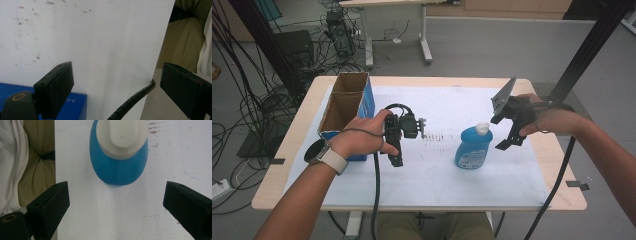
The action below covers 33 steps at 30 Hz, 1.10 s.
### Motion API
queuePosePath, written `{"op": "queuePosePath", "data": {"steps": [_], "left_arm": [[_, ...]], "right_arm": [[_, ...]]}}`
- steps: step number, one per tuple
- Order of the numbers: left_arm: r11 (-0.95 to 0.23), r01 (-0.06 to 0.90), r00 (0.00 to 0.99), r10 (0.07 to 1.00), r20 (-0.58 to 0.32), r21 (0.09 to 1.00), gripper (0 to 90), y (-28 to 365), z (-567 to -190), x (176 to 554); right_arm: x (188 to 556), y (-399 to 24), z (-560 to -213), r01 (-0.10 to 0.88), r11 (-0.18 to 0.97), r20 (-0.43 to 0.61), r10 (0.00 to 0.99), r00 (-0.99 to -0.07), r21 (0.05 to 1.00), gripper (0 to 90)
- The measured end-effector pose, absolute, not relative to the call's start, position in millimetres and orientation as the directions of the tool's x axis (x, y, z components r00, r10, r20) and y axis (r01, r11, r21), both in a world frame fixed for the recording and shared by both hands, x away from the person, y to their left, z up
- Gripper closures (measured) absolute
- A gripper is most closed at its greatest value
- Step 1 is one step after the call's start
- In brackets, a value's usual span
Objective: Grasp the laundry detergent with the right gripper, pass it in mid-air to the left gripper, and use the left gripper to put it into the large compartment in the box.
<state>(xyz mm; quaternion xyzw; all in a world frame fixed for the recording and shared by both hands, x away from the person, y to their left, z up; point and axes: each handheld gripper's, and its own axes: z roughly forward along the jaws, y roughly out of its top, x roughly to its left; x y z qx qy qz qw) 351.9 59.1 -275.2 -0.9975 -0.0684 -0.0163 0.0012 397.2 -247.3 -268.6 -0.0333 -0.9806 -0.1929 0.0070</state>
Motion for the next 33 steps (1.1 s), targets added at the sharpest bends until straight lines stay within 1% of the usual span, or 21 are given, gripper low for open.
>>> {"op": "queuePosePath", "data": {"steps": [7,33], "left_arm": [[-0.99,0.138,0.99,0.138,0.031,0.001,12.1,58,-276,353],[-0.99,0.143,0.989,0.143,0.032,0.006,12.1,57,-279,354]], "right_arm": [[398,-250,-275,0.073,0.909,0.027,0.068,-0.997,0.411,6.3],[399,-249,-291,0.07,0.892,0.03,0.063,-0.998,0.447,6.9]]}}
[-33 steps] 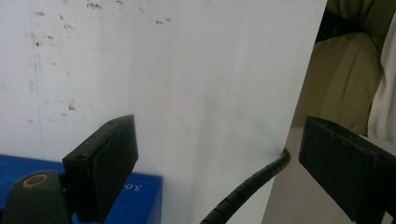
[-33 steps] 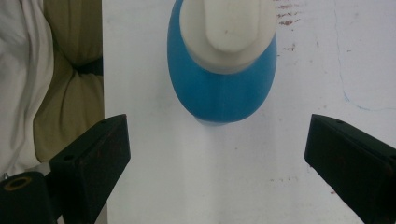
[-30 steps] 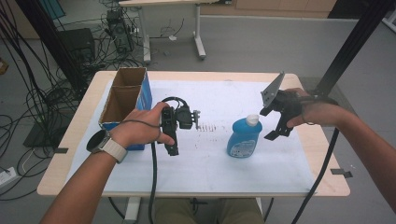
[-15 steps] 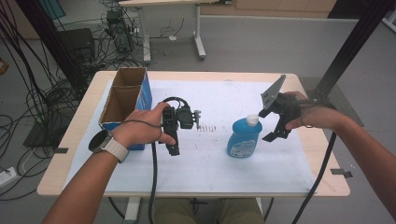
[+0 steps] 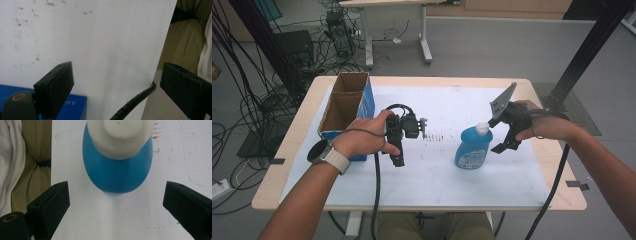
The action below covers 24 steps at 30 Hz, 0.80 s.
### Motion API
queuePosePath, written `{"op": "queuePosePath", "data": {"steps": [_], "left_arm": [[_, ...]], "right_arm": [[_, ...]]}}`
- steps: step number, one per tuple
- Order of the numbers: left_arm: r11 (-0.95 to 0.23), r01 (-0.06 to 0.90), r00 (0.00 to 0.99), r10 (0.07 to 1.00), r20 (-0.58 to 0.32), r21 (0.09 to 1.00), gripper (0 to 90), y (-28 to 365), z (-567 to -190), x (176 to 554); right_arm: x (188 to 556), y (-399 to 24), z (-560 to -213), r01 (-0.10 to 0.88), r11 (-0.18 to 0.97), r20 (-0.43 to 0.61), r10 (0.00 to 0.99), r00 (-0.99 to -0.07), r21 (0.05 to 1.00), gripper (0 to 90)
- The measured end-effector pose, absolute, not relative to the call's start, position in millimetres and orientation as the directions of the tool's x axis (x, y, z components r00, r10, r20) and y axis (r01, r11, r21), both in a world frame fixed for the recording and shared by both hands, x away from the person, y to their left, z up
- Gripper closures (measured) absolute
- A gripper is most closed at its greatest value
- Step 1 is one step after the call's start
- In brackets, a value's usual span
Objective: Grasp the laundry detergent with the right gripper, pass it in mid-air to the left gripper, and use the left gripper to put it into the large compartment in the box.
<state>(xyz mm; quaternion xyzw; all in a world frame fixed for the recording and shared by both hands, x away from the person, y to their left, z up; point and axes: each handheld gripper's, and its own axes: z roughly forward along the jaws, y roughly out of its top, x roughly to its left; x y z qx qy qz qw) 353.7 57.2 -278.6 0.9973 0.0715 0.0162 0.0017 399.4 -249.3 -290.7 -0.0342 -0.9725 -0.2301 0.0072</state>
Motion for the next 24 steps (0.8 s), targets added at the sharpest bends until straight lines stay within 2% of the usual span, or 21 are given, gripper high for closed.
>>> {"op": "queuePosePath", "data": {"steps": [24], "left_arm": [[-0.989,0.148,0.988,0.148,0.032,0.006,12.1,58.3,-277.0,353.7]], "right_arm": [[399.1,-248.2,-293.9,0.062,0.891,0.032,0.053,-0.998,0.451,7.3]]}}
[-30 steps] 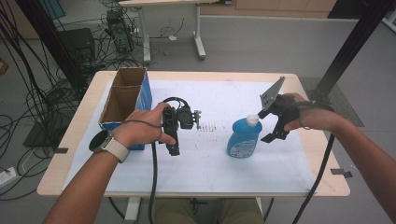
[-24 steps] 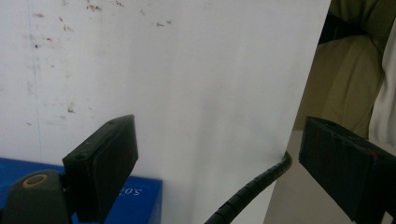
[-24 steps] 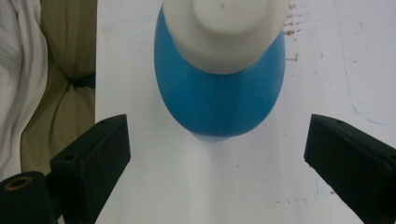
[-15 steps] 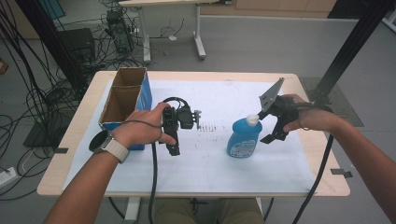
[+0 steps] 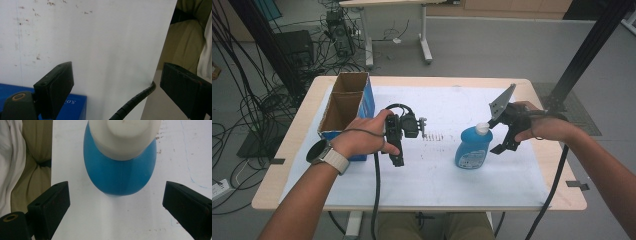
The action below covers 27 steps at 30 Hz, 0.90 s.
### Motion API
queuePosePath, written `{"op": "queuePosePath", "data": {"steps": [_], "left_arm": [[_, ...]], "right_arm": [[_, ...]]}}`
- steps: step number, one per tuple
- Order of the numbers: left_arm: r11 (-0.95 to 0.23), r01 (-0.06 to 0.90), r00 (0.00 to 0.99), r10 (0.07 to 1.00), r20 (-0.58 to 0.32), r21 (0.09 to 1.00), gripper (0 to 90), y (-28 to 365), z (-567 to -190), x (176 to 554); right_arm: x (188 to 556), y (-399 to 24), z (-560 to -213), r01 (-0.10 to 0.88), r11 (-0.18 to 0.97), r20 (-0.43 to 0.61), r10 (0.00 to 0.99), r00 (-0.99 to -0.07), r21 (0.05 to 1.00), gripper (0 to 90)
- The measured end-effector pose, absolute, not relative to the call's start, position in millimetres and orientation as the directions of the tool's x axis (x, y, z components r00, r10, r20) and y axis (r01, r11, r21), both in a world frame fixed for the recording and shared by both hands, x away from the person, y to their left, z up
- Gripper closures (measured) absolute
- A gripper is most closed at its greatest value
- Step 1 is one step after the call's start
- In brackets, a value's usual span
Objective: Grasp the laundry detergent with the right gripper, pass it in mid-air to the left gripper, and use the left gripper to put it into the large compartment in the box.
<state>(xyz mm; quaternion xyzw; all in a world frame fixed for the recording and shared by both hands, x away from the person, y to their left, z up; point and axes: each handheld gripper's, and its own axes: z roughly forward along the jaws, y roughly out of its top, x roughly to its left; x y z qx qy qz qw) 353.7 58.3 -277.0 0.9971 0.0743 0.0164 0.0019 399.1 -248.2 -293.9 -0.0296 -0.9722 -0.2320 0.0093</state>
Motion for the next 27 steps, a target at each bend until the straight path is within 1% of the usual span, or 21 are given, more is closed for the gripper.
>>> {"op": "queuePosePath", "data": {"steps": [27], "left_arm": [[-0.988,0.152,0.988,0.152,0.034,0.012,12.1,59.1,-276.9,353.5]], "right_arm": [[398.9,-247.5,-294.2,0.067,0.891,0.033,0.058,-0.998,0.449,7.3]]}}
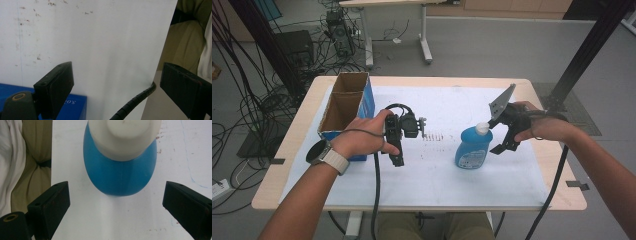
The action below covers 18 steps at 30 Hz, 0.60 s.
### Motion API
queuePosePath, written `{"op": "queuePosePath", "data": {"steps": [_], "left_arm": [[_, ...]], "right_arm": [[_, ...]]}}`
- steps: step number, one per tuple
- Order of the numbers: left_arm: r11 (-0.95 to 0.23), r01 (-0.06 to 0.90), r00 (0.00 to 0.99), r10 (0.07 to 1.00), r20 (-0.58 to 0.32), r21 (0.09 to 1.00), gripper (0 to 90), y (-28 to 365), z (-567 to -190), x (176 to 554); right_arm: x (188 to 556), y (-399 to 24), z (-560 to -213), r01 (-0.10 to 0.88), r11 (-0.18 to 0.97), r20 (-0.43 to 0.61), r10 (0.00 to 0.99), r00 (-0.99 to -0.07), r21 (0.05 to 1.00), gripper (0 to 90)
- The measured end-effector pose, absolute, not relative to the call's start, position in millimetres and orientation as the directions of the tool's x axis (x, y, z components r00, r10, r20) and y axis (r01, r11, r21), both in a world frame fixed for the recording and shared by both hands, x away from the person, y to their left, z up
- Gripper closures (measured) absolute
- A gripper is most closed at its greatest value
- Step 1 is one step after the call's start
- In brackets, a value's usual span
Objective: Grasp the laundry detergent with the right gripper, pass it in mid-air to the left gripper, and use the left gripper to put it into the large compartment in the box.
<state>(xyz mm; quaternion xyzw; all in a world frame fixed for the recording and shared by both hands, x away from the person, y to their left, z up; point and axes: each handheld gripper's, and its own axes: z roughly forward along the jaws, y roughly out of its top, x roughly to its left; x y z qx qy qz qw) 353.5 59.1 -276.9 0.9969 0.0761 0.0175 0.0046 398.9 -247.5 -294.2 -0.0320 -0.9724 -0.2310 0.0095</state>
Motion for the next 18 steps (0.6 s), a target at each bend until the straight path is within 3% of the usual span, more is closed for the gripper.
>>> {"op": "queuePosePath", "data": {"steps": [18], "left_arm": [[-0.988,0.152,0.988,0.152,0.04,0.017,12.1,59.5,-276.6,352.7]], "right_arm": [[398.8,-247.3,-293.6,0.069,0.89,0.032,0.06,-0.998,0.451,7.2]]}}
